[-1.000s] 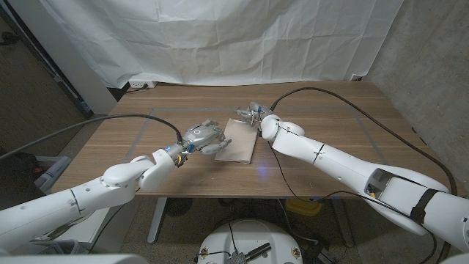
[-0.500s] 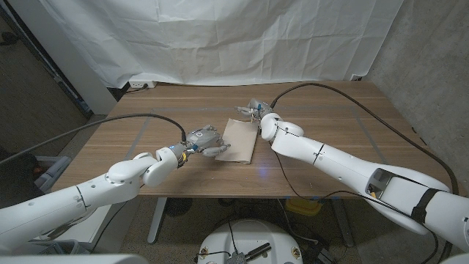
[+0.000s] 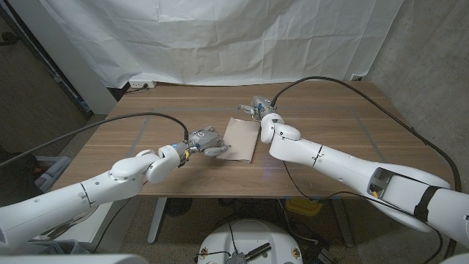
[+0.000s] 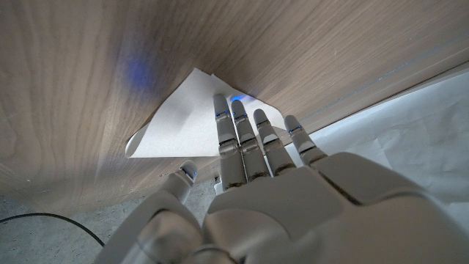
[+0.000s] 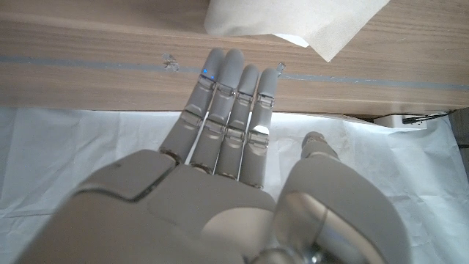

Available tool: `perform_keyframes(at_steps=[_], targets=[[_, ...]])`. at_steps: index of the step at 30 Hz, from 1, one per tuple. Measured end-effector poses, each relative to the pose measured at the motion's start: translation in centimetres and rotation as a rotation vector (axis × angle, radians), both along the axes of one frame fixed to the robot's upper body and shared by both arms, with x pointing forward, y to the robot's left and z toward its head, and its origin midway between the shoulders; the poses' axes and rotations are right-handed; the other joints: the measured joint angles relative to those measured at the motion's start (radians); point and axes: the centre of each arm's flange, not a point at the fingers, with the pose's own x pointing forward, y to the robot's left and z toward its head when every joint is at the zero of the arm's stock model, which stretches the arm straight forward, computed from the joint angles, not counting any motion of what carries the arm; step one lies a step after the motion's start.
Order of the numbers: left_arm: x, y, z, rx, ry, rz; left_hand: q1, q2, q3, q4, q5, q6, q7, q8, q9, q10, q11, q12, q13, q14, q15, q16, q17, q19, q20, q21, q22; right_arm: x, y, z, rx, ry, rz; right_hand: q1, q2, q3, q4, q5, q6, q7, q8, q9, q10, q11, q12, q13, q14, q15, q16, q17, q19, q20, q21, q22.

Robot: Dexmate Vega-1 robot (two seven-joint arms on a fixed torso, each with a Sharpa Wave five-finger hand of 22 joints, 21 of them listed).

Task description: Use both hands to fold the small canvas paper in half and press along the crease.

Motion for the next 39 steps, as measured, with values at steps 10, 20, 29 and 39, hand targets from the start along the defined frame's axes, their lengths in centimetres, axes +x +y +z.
perform_keyframes(at_steps=[10,20,29,39], targets=[[0.1,-0.2,0.1,0.006,-0.001,-0.011,0.0,0.0,-0.004,0.004,0.0,-0.004,-0.004,-0.006,-0.004,0.0,0.0,0.0,-0.005,0.0,0.0,0.0,-0.005,-0.005,-0.005,-0.006,0.0,0.2,-0.4,-0.3,-0.034,0.008,-0.021,-0.111,0.0,-0.026,0.06,0.0,0.037,0.023,0.0,-0.012,-0.005,0.018,-0.023,-0.032,-0.006,0.027,-0.071,-0.07,0.028,-0.008,0.011,-0.037],[0.1,-0.4,0.2,0.008,-0.003,-0.019,-0.003,-0.003,-0.004,0.004,0.0,-0.003,-0.004,-0.013,-0.005,0.0,0.0,-0.007,-0.009,0.0,0.0,-0.008,-0.009,-0.005,-0.005,-0.006,0.0,1.0,-0.8,-1.1,-0.047,0.046,-0.023,-0.203,-0.017,-0.061,0.108,0.004,0.082,0.05,-0.005,-0.021,0.037,0.046,-0.031,-0.06,0.004,0.047,-0.106,-0.106,0.024,-0.004,0.011,-0.06],[0.0,-0.6,0.2,0.009,-0.007,-0.025,-0.012,-0.012,-0.004,0.004,0.0,-0.003,-0.004,-0.013,-0.007,0.0,0.0,-0.011,-0.014,0.0,0.0,-0.008,-0.013,-0.011,-0.011,-0.006,0.0,1.7,-1.0,-1.7,-0.05,0.078,-0.006,-0.255,-0.037,-0.087,0.134,0.012,0.097,0.074,-0.019,-0.021,0.036,0.064,-0.039,-0.074,-0.001,0.062,-0.122,-0.118,0.024,-0.004,0.011,-0.07],[-0.3,-0.8,0.1,0.007,-0.012,-0.029,-0.011,-0.011,-0.004,0.004,0.007,-0.003,-0.004,-0.013,-0.007,0.0,0.0,-0.011,-0.018,0.0,0.0,-0.008,-0.015,-0.007,-0.015,-0.006,0.0,2.6,-1.5,-2.5,-0.06,0.119,-0.001,-0.305,-0.068,-0.12,0.155,0.019,0.118,0.086,-0.023,-0.021,0.046,0.072,-0.046,-0.087,0.015,0.067,-0.129,-0.12,0.024,-0.004,0.012,-0.073]])
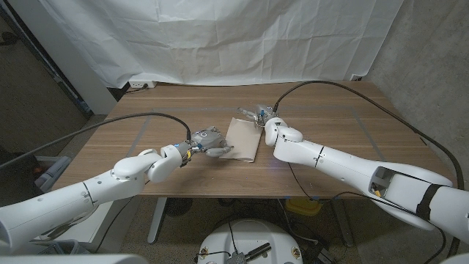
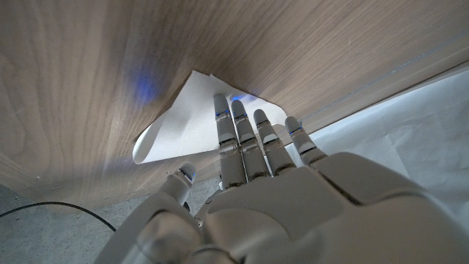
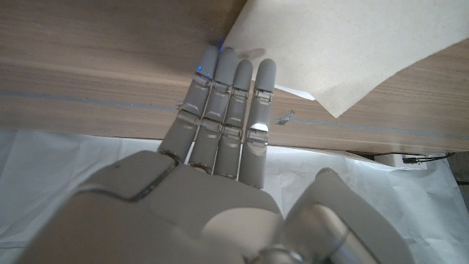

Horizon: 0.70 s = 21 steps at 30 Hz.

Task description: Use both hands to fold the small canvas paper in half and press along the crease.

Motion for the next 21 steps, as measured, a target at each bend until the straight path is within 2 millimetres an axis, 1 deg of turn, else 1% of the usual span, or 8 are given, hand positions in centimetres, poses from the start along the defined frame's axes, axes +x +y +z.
perform_keyframes(at_steps=[4,9,10,11,14,16,20,21], targets=[[-0.1,0.0,0.0,-0.001,-0.003,0.0,0.003,0.003,0.0,0.0,0.0,0.0,0.0,0.0,0.0,0.0,0.0,0.0,0.0,0.0,0.0,0.0,-0.003,-0.003,-0.003,0.0,0.0,0.2,-0.1,-0.1,-0.002,0.007,0.001,-0.011,-0.004,-0.004,0.004,0.008,0.0,0.0,0.0,0.0,0.008,0.0,0.0,-0.005,0.009,0.002,0.0,0.0,0.0,0.0,0.006,0.001],[-0.1,0.0,0.1,-0.001,-0.006,0.0,0.003,0.003,0.0,0.0,0.0,0.0,0.0,-0.006,-0.001,0.0,0.0,-0.004,0.0,0.0,0.0,0.0,-0.003,-0.003,-0.003,0.0,0.0,0.2,-0.4,-0.1,-0.001,0.01,0.0,-0.025,-0.009,-0.012,0.012,0.008,0.0,0.0,-0.015,0.0,0.009,0.001,-0.008,-0.005,0.009,0.002,-0.006,0.001,0.001,0.0,-0.001,-0.006],[-0.1,0.0,0.1,-0.002,-0.007,0.0,0.003,0.003,0.0,0.0,0.0,0.0,0.0,-0.006,-0.001,0.0,0.0,-0.004,0.0,0.0,0.0,0.0,-0.003,-0.003,-0.003,0.0,0.0,0.1,-0.5,-0.1,-0.002,0.008,0.002,-0.036,-0.009,-0.015,0.015,0.013,-0.001,-0.001,-0.015,0.0,0.011,-0.001,-0.008,-0.008,0.009,0.002,-0.009,0.001,0.004,0.003,-0.005,-0.013],[-0.1,0.0,0.1,-0.001,-0.007,0.0,0.003,0.003,0.0,0.0,0.0,0.0,0.0,-0.006,-0.001,0.0,0.0,-0.004,0.0,0.0,0.0,0.0,-0.003,-0.003,-0.003,0.0,0.0,0.0,-0.5,-0.1,-0.002,0.003,0.003,-0.042,-0.008,-0.018,0.018,0.014,-0.005,-0.004,-0.015,0.0,0.016,-0.005,-0.008,-0.009,0.016,0.002,-0.008,0.002,0.01,0.008,-0.006,-0.017],[-0.1,0.0,0.1,-0.001,-0.008,0.0,0.003,0.003,0.0,0.0,0.0,0.0,0.0,-0.006,-0.001,0.0,0.0,-0.004,-0.004,0.0,0.0,-0.008,-0.004,-0.003,-0.003,0.0,0.0,-0.4,-0.6,-0.1,-0.005,-0.014,0.007,-0.051,-0.006,-0.023,0.023,0.017,0.003,-0.015,-0.015,0.0,0.041,-0.013,-0.008,-0.009,0.038,-0.005,0.0,0.006,0.025,0.002,0.002,-0.009],[-0.1,0.0,0.1,-0.001,-0.009,0.0,0.003,0.003,0.0,0.0,0.0,0.0,0.0,-0.006,-0.002,0.0,0.0,-0.004,-0.005,0.0,0.0,-0.008,-0.008,-0.003,-0.003,-0.004,0.0,-0.7,-0.6,0.2,-0.006,-0.037,0.013,-0.055,-0.003,-0.028,0.019,0.021,0.011,-0.021,-0.015,0.0,0.056,-0.017,-0.008,-0.009,0.055,-0.011,0.005,0.007,0.037,0.002,0.005,-0.005],[0.0,0.0,0.1,-0.002,-0.011,0.001,0.003,0.003,0.0,0.0,0.0,0.0,0.0,-0.007,-0.005,0.0,0.0,-0.004,-0.005,0.0,0.0,-0.008,-0.008,-0.003,-0.003,-0.004,0.0,-1.3,-0.5,0.6,-0.007,-0.072,0.022,-0.065,-0.003,-0.029,0.018,0.025,0.048,-0.02,-0.015,0.001,0.095,-0.023,0.008,0.0,0.1,-0.018,0.021,0.016,0.065,-0.001,0.018,-0.003],[0.0,0.0,0.1,-0.001,-0.012,0.001,0.003,0.003,0.0,0.0,0.0,0.0,0.0,-0.01,-0.005,0.0,0.0,-0.004,-0.005,0.0,0.0,-0.008,-0.008,-0.003,-0.003,-0.004,0.0,-1.7,-0.3,0.7,-0.008,-0.083,0.028,-0.065,-0.003,-0.029,0.018,0.025,0.054,-0.021,-0.015,0.002,0.1,-0.026,0.012,0.002,0.109,-0.019,0.024,0.017,0.065,-0.001,0.018,-0.003]])
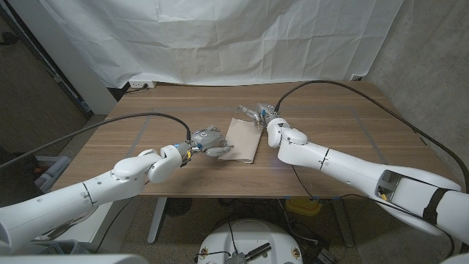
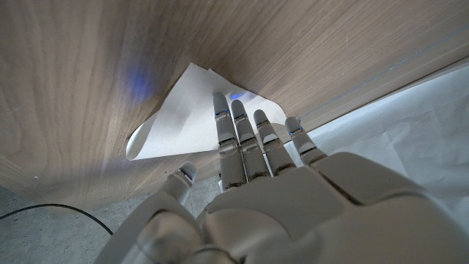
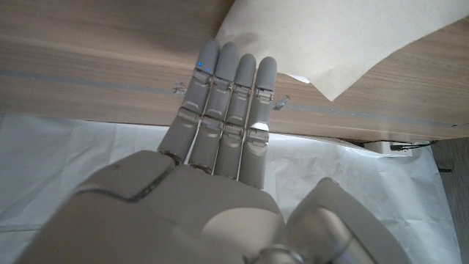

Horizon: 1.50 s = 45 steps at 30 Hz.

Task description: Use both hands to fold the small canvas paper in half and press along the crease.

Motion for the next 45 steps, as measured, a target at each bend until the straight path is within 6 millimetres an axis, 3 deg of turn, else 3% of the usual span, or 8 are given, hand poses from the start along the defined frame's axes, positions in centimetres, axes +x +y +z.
perform_keyframes(at_steps=[4,9,21,26,45], targets=[[0.0,0.0,0.1,0.001,-0.002,0.0,0.0,0.0,0.0,0.0,0.0,0.0,0.0,0.0,0.0,0.0,0.0,-0.004,0.0,0.0,0.0,0.0,0.0,0.0,0.0,0.0,0.0,-0.7,0.2,0.2,-0.002,-0.028,0.011,0.0,0.0,0.0,0.0,0.0,0.005,0.001,0.0,0.0,0.011,0.0,0.004,0.006,0.011,-0.003,0.005,0.005,0.01,-0.003,0.005,0.0],[0.1,0.0,0.1,0.003,-0.004,-0.002,0.0,0.0,0.0,0.0,0.0,0.0,0.0,0.0,0.0,0.0,0.0,-0.004,-0.004,0.0,0.0,0.0,-0.004,0.0,0.0,0.0,0.0,-1.4,0.3,0.3,-0.006,-0.055,0.023,-0.005,0.005,0.0,0.0,0.007,0.066,-0.002,0.035,0.019,0.079,-0.011,0.035,0.024,0.078,-0.018,0.034,0.026,0.053,-0.015,0.025,0.0],[0.1,-0.2,0.2,0.003,-0.006,-0.008,0.0,0.0,0.0,0.0,0.0,0.0,0.0,-0.004,0.0,0.0,0.0,-0.004,-0.006,0.0,0.0,0.0,-0.005,0.0,0.0,0.0,0.0,-1.5,0.4,-0.3,-0.021,-0.04,0.025,-0.026,0.0,-0.01,-0.001,0.007,0.066,0.002,0.03,0.011,0.061,-0.012,0.011,0.014,0.062,-0.009,0.025,0.042,0.063,-0.032,0.025,0.0],[0.1,-0.2,0.4,0.003,-0.007,-0.01,0.0,0.0,0.0,0.0,0.0,0.0,0.0,-0.004,0.0,0.0,0.0,-0.006,-0.009,0.0,0.0,0.0,-0.005,0.0,0.0,0.0,0.0,-1.0,0.1,-0.9,-0.026,-0.013,0.015,-0.03,-0.004,-0.017,0.0,0.007,0.059,0.007,0.019,0.011,0.053,-0.009,0.007,0.009,0.051,-0.009,0.02,0.041,0.056,-0.028,0.025,0.0],[0.5,-0.4,0.6,0.004,-0.006,-0.01,0.0,0.0,0.0,0.0,0.0,0.0,0.0,-0.008,0.0,0.0,0.0,-0.008,-0.014,0.0,0.0,0.0,-0.009,0.0,0.0,0.0,0.0,0.1,-0.7,-2.1,-0.03,0.043,-0.003,-0.051,-0.01,-0.03,0.003,0.011,0.078,0.007,0.019,0.002,0.073,-0.016,0.007,0.002,0.064,-0.011,0.017,0.051,0.056,-0.028,0.025,0.0]])
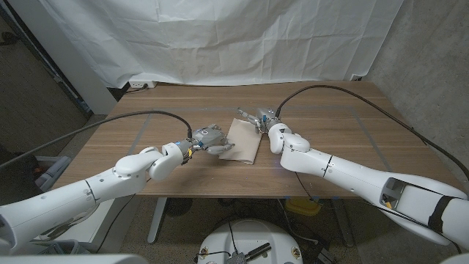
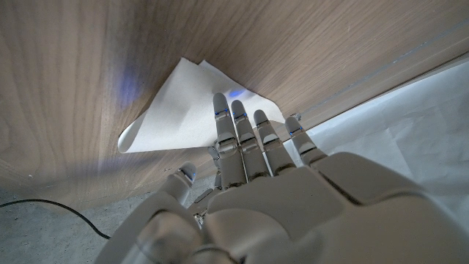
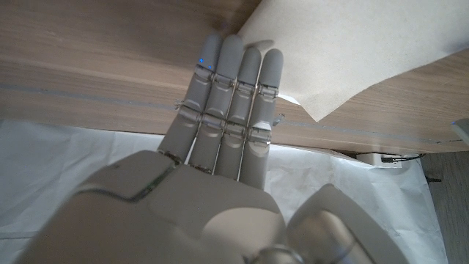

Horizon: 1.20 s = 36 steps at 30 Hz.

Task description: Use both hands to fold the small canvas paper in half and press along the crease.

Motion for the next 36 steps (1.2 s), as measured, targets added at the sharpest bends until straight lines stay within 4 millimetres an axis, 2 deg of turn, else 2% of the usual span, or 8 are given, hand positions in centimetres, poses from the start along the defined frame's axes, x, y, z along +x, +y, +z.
perform_keyframes(at_steps=[6,13,25,28,36], targets=[[0.1,0.0,0.0,-0.001,0.001,0.001,0.0,0.0,-0.004,0.004,0.0,0.0,0.0,0.0,0.0,0.0,0.0,0.0,0.0,0.0,0.0,-0.005,0.0,0.0,0.0,0.0,0.0,0.1,0.0,-0.1,0.0,0.007,0.002,-0.003,-0.003,0.0,0.0,0.004,0.004,0.004,0.0,0.0,0.007,0.004,-0.004,-0.004,0.003,0.0,0.0,0.004,0.0,0.0,0.002,0.003],[0.3,0.1,-0.1,-0.003,0.002,0.001,0.0,0.0,-0.004,0.004,0.0,0.0,0.0,0.0,0.0,0.0,0.0,0.0,0.0,0.0,0.0,-0.008,0.0,0.0,0.0,0.0,0.0,0.1,-0.2,0.0,0.002,0.003,-0.006,-0.009,0.002,-0.007,0.001,0.005,0.004,0.004,-0.012,0.0,0.003,0.008,-0.011,-0.003,0.001,0.002,0.0,0.005,0.0,0.0,0.002,0.002],[0.2,0.0,-0.2,-0.003,-0.005,-0.003,0.0,0.0,-0.004,0.004,0.0,0.0,0.0,0.0,0.0,0.0,0.0,0.0,-0.003,0.0,0.0,-0.008,0.0,0.0,0.0,0.0,0.0,-2.4,-0.3,1.1,0.017,-0.058,0.016,-0.013,-0.002,-0.007,0.001,0.007,0.004,0.003,-0.012,0.0,0.002,0.008,-0.012,0.002,0.001,0.003,0.0,0.009,0.0,0.0,0.002,0.002],[0.2,0.1,-0.2,-0.003,-0.005,-0.003,0.0,0.0,-0.004,0.004,0.0,0.0,0.0,0.0,0.0,0.0,0.0,0.0,-0.004,0.0,0.0,-0.008,0.0,0.0,0.0,0.0,0.0,-2.9,-0.3,1.0,0.02,-0.061,0.023,-0.013,-0.002,-0.007,0.001,0.007,0.011,-0.004,-0.012,0.0,0.011,0.001,-0.011,0.004,0.007,0.0,0.0,0.011,0.0,0.0,0.002,0.002],[0.1,0.1,-0.3,-0.002,-0.007,-0.003,0.0,0.0,-0.004,0.004,0.0,0.0,0.0,0.0,0.0,0.0,0.0,0.0,-0.004,0.0,0.0,-0.008,-0.005,0.0,0.0,0.0,0.0,-3.7,-0.5,0.3,0.034,-0.046,0.023,-0.017,0.002,-0.012,-0.004,0.011,0.014,0.0,-0.012,0.0,0.02,0.005,-0.007,0.008,0.018,-0.004,0.0,0.014,0.011,0.0,0.007,0.002]])
